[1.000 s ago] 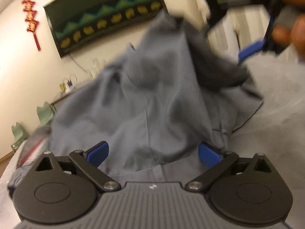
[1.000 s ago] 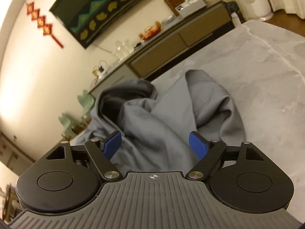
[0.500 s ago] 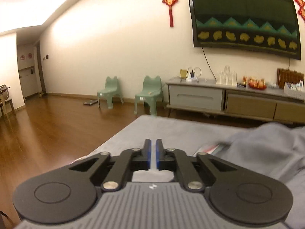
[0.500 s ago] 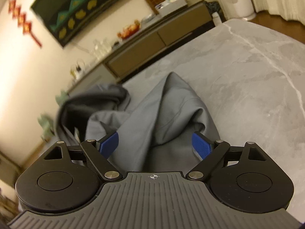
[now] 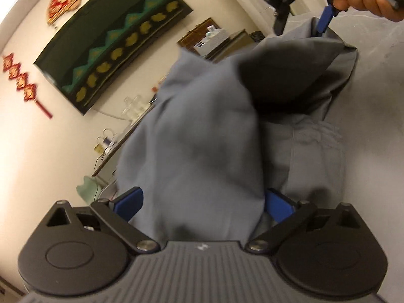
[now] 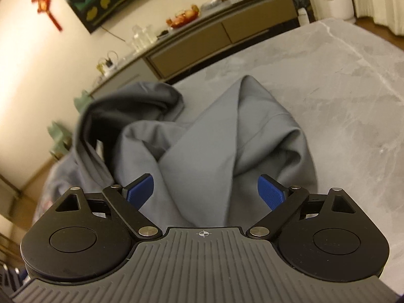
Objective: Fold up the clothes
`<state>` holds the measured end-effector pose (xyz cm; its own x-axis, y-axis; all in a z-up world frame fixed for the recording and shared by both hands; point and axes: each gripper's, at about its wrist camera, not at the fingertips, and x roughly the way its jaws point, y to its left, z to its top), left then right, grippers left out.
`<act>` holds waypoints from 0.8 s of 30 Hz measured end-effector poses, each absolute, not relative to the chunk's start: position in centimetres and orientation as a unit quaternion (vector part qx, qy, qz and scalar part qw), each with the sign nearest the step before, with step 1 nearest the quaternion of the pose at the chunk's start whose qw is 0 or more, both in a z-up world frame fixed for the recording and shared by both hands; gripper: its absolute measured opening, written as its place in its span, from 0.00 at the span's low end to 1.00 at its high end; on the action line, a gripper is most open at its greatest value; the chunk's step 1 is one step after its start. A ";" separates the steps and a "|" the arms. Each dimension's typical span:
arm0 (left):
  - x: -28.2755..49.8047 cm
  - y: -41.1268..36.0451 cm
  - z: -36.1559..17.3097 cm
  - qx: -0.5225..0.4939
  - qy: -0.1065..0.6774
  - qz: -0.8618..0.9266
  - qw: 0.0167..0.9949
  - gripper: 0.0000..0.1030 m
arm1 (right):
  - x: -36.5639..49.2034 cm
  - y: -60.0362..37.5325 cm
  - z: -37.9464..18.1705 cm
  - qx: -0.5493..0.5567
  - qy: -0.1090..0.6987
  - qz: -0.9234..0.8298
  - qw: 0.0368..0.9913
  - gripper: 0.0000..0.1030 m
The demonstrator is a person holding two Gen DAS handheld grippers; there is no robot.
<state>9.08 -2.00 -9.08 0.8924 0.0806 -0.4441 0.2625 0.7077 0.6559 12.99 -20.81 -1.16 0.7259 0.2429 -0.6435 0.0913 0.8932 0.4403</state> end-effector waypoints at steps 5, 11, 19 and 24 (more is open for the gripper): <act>7.2 -3.4 -7.4 0.384 0.149 -0.015 0.911 1.00 | 13.4 -21.3 -1.5 0.230 0.375 0.044 0.897 0.90; 7.6 -6.1 -9.3 0.401 0.172 -0.077 0.897 1.00 | 14.6 -19.7 -1.2 0.248 0.384 0.111 0.882 0.73; 10.7 5.9 -1.5 0.236 0.202 0.107 0.944 0.04 | 13.6 -19.3 0.2 0.249 0.333 0.173 0.893 0.71; 6.4 20.3 4.5 0.097 0.174 0.303 0.932 0.05 | 13.4 -23.1 0.3 0.286 0.319 0.093 0.899 0.87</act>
